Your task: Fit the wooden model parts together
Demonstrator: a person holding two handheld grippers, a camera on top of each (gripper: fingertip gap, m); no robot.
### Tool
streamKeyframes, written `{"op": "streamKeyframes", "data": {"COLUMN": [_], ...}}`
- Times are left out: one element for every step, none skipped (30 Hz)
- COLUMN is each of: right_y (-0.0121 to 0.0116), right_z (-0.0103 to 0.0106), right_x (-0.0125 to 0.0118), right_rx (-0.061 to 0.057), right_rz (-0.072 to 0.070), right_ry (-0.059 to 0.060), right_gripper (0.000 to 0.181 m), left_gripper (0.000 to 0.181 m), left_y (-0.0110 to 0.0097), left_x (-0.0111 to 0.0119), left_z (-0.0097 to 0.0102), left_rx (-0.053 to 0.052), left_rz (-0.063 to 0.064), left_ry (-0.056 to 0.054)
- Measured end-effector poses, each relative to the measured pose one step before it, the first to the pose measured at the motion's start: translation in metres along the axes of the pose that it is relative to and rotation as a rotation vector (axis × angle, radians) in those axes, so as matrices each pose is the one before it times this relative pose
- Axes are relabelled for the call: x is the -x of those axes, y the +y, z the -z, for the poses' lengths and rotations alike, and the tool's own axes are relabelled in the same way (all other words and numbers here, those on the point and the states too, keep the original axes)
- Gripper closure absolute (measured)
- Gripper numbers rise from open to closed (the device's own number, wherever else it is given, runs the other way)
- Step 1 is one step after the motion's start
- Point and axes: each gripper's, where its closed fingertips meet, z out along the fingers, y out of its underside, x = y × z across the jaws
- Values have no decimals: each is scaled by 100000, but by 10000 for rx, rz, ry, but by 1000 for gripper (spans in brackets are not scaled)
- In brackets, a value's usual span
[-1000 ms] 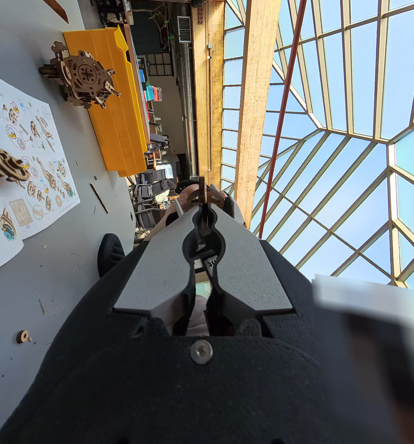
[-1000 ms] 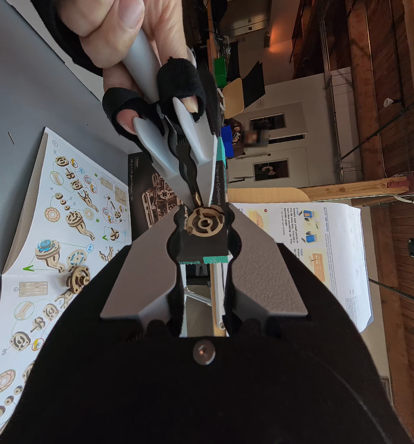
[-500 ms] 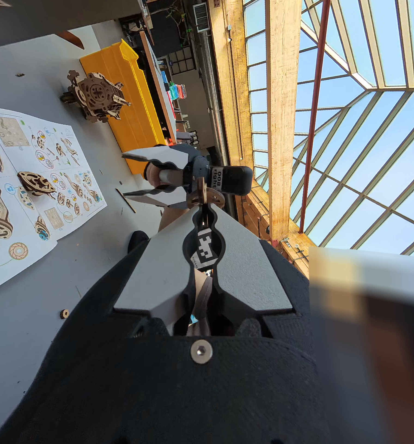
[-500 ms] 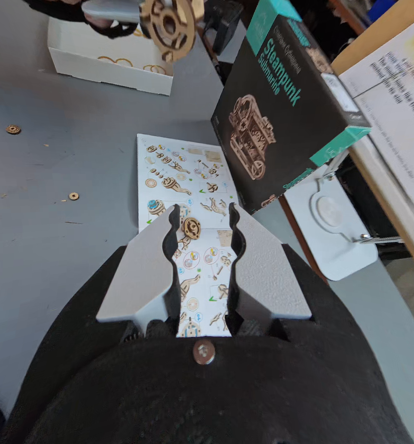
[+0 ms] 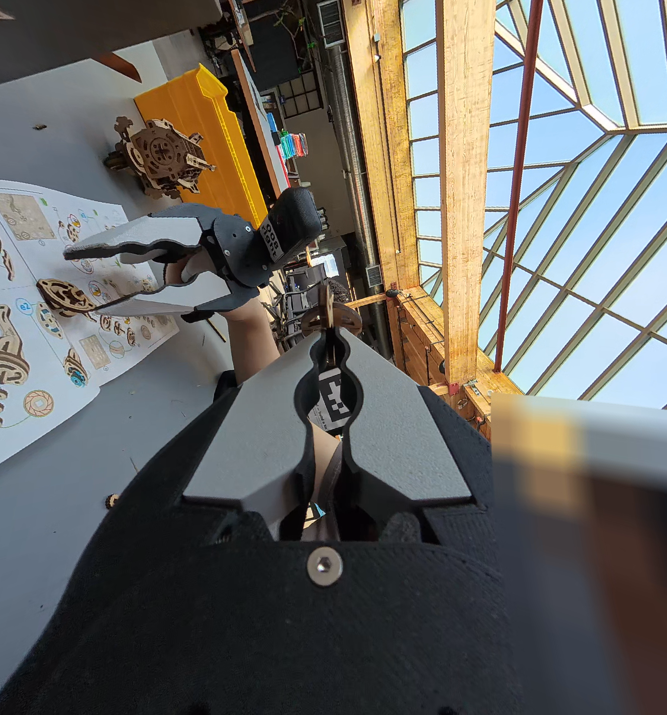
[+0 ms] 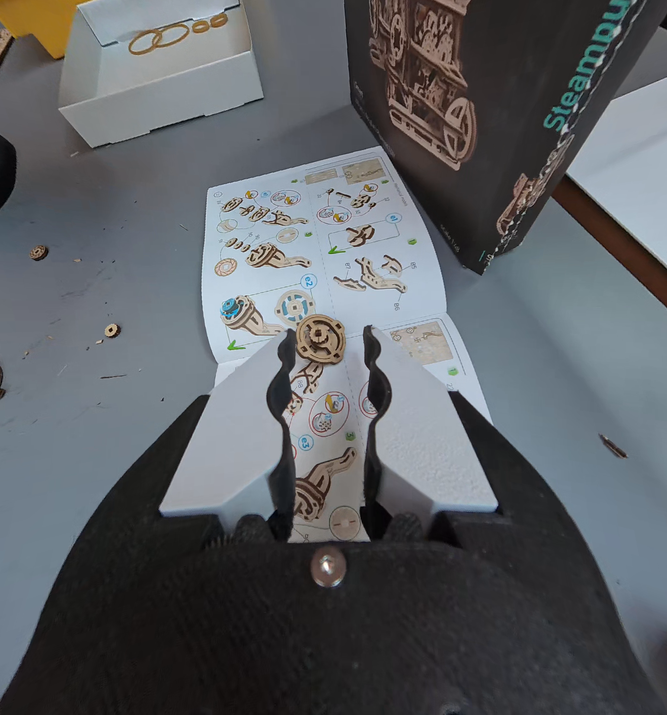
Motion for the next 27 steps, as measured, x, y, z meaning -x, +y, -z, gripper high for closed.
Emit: {"op": "streamKeyframes", "data": {"right_y": [214, 152, 146, 120, 128, 112, 159, 223, 103, -34, -88, -98, -98, -72, -74, -141, -210, -187, -117, -24, 37, 39, 37, 90, 135, 115, 117], "right_z": [-110, -119, -95, -82, -71, -75, -72, -92, -65, -47, -34, -17, 1, 29, 62, 89, 127, 132, 120, 86, 30, -4, -57, -89, -110, -119, -135], "right_x": [63, 29, -180, -209, -90, 30, 18, -59, 7, 200, 303, 231, 134, 38, -20, -45, -41, -70, -97, -116, -53, 26, 108, 93, 9, -8, 31], "right_rx": [68, 32, 32, 16, 20, 35, 80, 140, 81, 7, -15, -23, -18, -4, -16, -69, -132, -128, -91, -44, -19, -15, -13, 57, 100, 88, 83], "right_rz": [-40, -88, -100, -66, -49, -25, 27, 115, 171, 143, 91, 80, 71, 43, 26, 18, -13, -35, -29, -15, 24, 76, 116, 123, 132, 143, 110], "right_ry": [-100, -97, 17, 44, -15, -58, -8, 75, 58, -47, -120, -79, -33, 8, 34, 30, 17, 13, 20, 40, 2, -21, -37, -17, 42, 66, 29], "right_gripper": [146, 146, 146, 146, 146, 146, 147, 148, 148, 149, 150, 150, 150, 150, 149, 149, 149, 149, 149, 149, 149, 148, 147, 146, 146, 146, 146], "left_gripper": [181, 181, 181, 181, 181, 181, 181, 181, 181, 181, 181, 181, 181, 181, 181, 181, 181, 181, 181, 181, 181, 181, 181, 181, 181, 181, 181], "left_y": [15, 8, -5, -7, -2, -14, -10, -4, 6, -4, 2, -2, -30, -24, -17, -7, 2, -8, -14, -16, -23, -15, -28, -29, -41, -24, 5], "left_x": [1, 10, 19, 27, 43, 36, 32, 27, 29, 17, 35, 39, 22, 23, 23, -1, -3, -11, -15, -6, -17, -21, -4, -6, -4, 6, 31], "left_z": [-17, -11, -6, -8, -5, -5, -13, -10, -20, -10, -3, -5, 2, 13, 12, 7, 1, 7, 18, 17, 28, 21, 36, 25, 29, 23, 9], "left_rx": [7, 5, -1, -4, -4, -1, -3, 1, 8, 3, 2, 0, -10, -16, -5, 0, 1, 1, -2, -6, -8, -6, -7, -12, -18, -8, 10], "left_rz": [-6, -6, -1, 4, 7, 6, 8, 9, 9, 6, 2, 0, 5, 9, 3, -1, 0, -3, -1, 2, -2, -4, -6, -6, 1, 4, 4], "left_ry": [-4, -3, -4, -6, -5, -4, -2, 1, 0, 2, -10, -12, -1, 0, -3, 2, 2, 3, 4, 3, 4, 1, -2, -1, 2, 1, -8]}}
